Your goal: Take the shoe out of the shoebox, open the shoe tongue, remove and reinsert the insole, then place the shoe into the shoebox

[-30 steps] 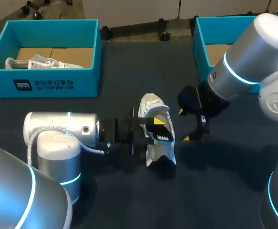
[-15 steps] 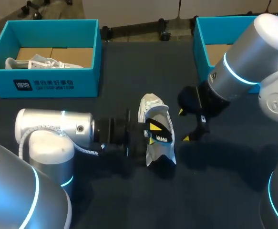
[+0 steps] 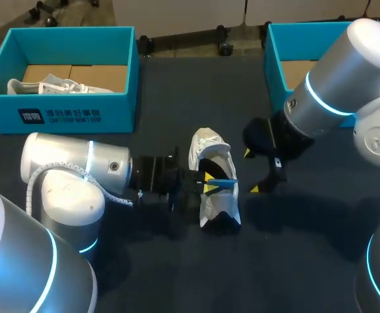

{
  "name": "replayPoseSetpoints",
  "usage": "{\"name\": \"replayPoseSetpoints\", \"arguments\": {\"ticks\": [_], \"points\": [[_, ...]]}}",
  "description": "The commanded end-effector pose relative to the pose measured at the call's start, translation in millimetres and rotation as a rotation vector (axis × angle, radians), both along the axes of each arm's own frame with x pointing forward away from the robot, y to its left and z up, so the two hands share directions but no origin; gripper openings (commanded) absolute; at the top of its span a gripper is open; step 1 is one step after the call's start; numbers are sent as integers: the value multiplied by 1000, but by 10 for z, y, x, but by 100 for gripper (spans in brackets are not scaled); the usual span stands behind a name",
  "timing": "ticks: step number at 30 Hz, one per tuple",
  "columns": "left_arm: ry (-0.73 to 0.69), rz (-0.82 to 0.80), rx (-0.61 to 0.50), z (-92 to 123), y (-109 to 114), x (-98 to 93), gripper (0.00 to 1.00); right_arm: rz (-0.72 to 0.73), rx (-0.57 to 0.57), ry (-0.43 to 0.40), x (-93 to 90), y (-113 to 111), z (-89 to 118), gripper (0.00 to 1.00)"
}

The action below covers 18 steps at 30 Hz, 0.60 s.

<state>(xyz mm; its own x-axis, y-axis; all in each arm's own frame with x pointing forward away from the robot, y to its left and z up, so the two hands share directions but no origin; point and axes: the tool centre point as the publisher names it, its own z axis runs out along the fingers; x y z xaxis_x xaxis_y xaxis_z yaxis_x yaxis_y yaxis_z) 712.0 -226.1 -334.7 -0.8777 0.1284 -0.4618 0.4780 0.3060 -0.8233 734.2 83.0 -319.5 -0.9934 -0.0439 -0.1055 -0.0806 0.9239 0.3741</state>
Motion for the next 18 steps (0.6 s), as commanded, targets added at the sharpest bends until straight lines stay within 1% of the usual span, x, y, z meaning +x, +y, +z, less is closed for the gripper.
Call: {"name": "replayPoseSetpoints", "arguments": {"ticks": [1, 4, 6, 10, 18], "points": [[0, 1, 21, -51, -18, 37, 0, 1, 0, -1, -5, 1, -9, 100], [-3, 5, 31, -89, -8, 62, 0, 1, 0, -1, -5, 1, -9, 100], [-30, 15, 18, -127, -1, 97, 0, 1, 0, -1, -5, 1, -9, 100], [-66, 25, -13, -147, -28, 150, 0, 1, 0, -1, -5, 1, -9, 100], [-123, 37, -28, -188, -65, 227, 0, 1, 0, -1, -5, 1, -9, 100]]}}
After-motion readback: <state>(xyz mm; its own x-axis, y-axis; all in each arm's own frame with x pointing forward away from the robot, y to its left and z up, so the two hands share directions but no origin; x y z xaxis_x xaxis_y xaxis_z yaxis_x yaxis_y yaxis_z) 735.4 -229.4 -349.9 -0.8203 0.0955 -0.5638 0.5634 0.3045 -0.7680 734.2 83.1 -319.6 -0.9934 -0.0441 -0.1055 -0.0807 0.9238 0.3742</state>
